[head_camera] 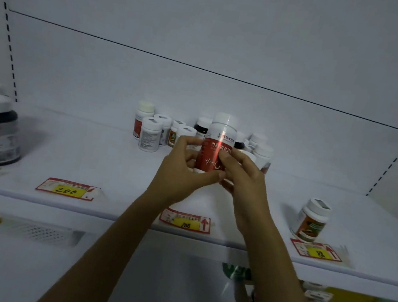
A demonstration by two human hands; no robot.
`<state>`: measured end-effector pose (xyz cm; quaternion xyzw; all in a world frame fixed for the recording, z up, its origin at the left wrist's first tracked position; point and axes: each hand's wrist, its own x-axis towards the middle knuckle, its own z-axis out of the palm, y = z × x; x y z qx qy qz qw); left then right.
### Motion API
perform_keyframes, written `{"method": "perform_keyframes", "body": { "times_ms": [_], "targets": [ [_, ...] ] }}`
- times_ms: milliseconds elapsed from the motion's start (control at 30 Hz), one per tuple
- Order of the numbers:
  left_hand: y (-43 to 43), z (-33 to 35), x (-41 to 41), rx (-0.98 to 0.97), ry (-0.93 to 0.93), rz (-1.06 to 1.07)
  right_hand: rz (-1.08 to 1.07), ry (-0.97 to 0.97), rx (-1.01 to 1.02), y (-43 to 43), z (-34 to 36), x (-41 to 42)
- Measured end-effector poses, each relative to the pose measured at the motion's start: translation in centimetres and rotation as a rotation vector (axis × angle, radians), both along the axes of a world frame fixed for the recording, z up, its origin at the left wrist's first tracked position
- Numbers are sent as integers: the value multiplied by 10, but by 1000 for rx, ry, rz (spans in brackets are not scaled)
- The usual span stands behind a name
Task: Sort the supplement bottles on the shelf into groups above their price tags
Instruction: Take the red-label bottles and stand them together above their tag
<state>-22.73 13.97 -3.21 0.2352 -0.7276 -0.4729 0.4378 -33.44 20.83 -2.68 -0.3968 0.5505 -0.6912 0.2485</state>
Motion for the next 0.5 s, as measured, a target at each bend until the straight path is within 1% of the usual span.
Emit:
{"method": "perform_keyframes", "body": {
  "times_ms": [67,133,333,500],
  "targets": [
    [31,-5,7,105,95,-21,8,-34,-69,28,-10,12],
    [58,-15,13,177,156,-40,21,-42,-91,52,-21,20],
    [114,-31,19,195,122,-36,97,-123,-57,106,-38,21],
    [150,-38,36,263,110,-44,133,-231,-39,133,-50,33]
  ]
}}
